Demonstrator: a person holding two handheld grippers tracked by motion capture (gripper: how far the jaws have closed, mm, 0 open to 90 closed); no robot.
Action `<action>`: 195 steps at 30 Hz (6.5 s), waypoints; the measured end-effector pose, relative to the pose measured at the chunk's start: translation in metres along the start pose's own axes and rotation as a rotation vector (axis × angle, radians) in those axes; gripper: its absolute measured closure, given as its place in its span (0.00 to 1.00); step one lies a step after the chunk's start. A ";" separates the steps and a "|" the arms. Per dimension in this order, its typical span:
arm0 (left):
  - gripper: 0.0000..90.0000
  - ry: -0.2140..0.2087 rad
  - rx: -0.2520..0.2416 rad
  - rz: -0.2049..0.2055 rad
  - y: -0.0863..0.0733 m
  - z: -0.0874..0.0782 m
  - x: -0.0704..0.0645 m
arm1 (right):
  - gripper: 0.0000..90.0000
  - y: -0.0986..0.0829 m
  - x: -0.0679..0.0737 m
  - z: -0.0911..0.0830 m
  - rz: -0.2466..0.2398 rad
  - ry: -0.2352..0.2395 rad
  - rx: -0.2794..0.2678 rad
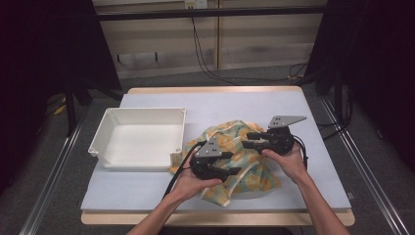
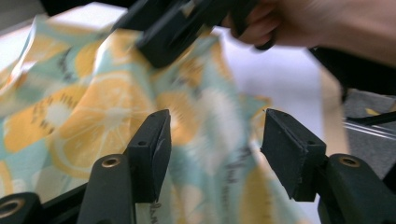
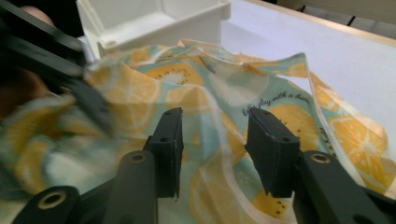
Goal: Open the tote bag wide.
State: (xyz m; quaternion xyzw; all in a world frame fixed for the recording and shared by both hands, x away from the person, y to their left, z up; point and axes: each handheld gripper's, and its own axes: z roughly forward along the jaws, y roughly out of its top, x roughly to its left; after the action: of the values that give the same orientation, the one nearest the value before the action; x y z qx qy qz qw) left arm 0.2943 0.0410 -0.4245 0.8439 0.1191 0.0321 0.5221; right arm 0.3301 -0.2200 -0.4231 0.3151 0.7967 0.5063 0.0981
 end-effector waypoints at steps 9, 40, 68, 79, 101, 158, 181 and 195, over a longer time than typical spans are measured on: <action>0.62 0.042 0.093 0.057 -0.002 0.017 -0.001 | 0.79 -0.003 -0.003 0.016 0.020 0.036 0.005; 1.00 -0.173 -0.020 0.272 0.009 -0.032 -0.082 | 1.00 0.060 -0.060 0.035 0.124 0.023 -0.036; 0.59 -0.059 -0.106 0.074 -0.011 -0.058 -0.050 | 0.52 0.049 -0.057 0.023 0.125 -0.054 -0.035; 0.70 0.044 -0.176 0.046 0.017 -0.074 -0.006 | 0.62 0.043 -0.023 -0.032 0.082 -0.060 -0.070; 0.75 0.187 0.066 -0.033 -0.029 -0.024 0.049 | 0.44 -0.019 -0.016 0.021 0.081 -0.100 0.112; 0.54 0.052 -0.113 -0.043 0.032 -0.030 0.014 | 0.87 -0.001 -0.013 -0.049 0.064 -0.063 -0.094; 1.00 -0.085 0.101 0.018 0.013 0.029 0.000 | 0.60 -0.017 -0.019 -0.022 0.101 -0.050 -0.014; 1.00 -0.194 0.091 0.054 0.002 0.040 -0.036 | 0.63 -0.031 -0.018 0.000 0.071 -0.078 0.114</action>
State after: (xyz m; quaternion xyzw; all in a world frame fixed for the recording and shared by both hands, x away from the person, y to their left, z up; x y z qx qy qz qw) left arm 0.2670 -0.0032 -0.4386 0.8689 0.0468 -0.0413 0.4911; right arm 0.3318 -0.2402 -0.4527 0.3677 0.8082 0.4506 0.0929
